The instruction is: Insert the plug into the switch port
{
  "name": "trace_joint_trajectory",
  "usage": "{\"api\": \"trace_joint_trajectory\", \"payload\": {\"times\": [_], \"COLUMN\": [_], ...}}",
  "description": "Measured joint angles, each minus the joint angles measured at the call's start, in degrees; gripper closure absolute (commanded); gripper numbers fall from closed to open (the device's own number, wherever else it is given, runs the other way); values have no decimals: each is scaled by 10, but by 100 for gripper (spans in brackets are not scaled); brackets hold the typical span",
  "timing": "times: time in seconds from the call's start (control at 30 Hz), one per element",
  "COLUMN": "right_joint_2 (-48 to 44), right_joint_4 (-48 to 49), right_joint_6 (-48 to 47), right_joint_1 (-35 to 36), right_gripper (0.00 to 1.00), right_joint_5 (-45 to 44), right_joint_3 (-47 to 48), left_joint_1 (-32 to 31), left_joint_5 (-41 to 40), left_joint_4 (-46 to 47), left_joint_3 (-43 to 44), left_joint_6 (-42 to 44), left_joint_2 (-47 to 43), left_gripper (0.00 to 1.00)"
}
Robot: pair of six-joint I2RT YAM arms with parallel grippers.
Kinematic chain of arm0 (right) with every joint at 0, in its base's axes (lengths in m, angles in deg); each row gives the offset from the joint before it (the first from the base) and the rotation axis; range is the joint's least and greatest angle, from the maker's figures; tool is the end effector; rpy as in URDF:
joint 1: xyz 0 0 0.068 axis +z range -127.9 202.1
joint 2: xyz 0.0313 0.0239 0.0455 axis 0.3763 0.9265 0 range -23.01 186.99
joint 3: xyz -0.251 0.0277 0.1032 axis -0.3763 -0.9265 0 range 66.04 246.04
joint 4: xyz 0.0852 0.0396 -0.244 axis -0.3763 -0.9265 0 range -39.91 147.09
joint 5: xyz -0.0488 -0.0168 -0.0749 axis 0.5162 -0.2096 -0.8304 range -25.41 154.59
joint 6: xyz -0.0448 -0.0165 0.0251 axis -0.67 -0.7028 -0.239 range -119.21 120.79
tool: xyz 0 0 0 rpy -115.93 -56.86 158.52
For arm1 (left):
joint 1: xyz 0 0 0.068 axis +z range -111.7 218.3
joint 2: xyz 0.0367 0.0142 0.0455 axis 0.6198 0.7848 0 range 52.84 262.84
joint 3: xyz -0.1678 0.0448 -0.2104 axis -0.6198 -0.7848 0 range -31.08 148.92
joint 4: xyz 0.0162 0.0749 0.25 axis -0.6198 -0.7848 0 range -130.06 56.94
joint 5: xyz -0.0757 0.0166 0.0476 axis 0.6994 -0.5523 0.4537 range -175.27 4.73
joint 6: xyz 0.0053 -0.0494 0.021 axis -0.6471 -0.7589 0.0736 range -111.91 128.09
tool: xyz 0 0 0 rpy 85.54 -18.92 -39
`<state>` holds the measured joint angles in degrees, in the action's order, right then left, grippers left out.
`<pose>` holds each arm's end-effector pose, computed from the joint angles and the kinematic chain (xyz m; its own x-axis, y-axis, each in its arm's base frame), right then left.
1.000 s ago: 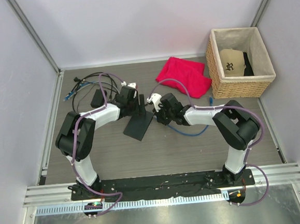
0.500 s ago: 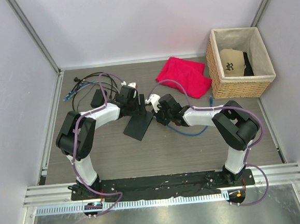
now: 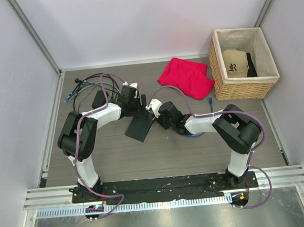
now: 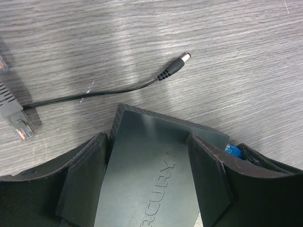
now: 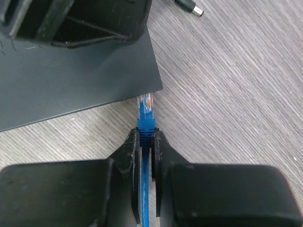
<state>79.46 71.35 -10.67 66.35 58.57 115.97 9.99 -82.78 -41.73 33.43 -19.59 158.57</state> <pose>0.2602 0.2482 0.1454 -0.3087 -0.5767 -0.7563 -0.7105 0.6685 -0.2198 0.3391 -0.1844 0.1674 -0.8278 -0.0811 -0.5552 0.1287 0.9357 -0.3286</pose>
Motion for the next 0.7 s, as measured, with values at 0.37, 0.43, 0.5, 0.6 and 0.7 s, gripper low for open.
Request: {"api": "trace_joint_trajectory", "payload": {"times": [0.37, 0.43, 0.5, 0.6, 0.7], "right_joint_2": [0, 0, 1, 5, 5], "right_joint_4": [-9, -21, -34, -55, -62], "right_joint_6": [-33, -40, -49, -58, -61], "right_joint_1": [-1, -2, -2, -4, -6], "right_gripper": [99, 99, 99, 99, 99], "right_joint_5": [13, 16, 19, 28, 33], "right_joint_3": [5, 12, 20, 36, 40], "left_joint_1": [3, 3, 3, 3, 2], "left_joint_5": [33, 40, 47, 56, 59], "left_joint_4": [2, 2, 2, 5, 5], "left_joint_3": [-1, -1, -1, -1, -1], "left_joint_6": [48, 60, 73, 89, 97], "left_joint_2": [1, 1, 1, 1, 1], "left_gripper": [29, 29, 29, 30, 32]}}
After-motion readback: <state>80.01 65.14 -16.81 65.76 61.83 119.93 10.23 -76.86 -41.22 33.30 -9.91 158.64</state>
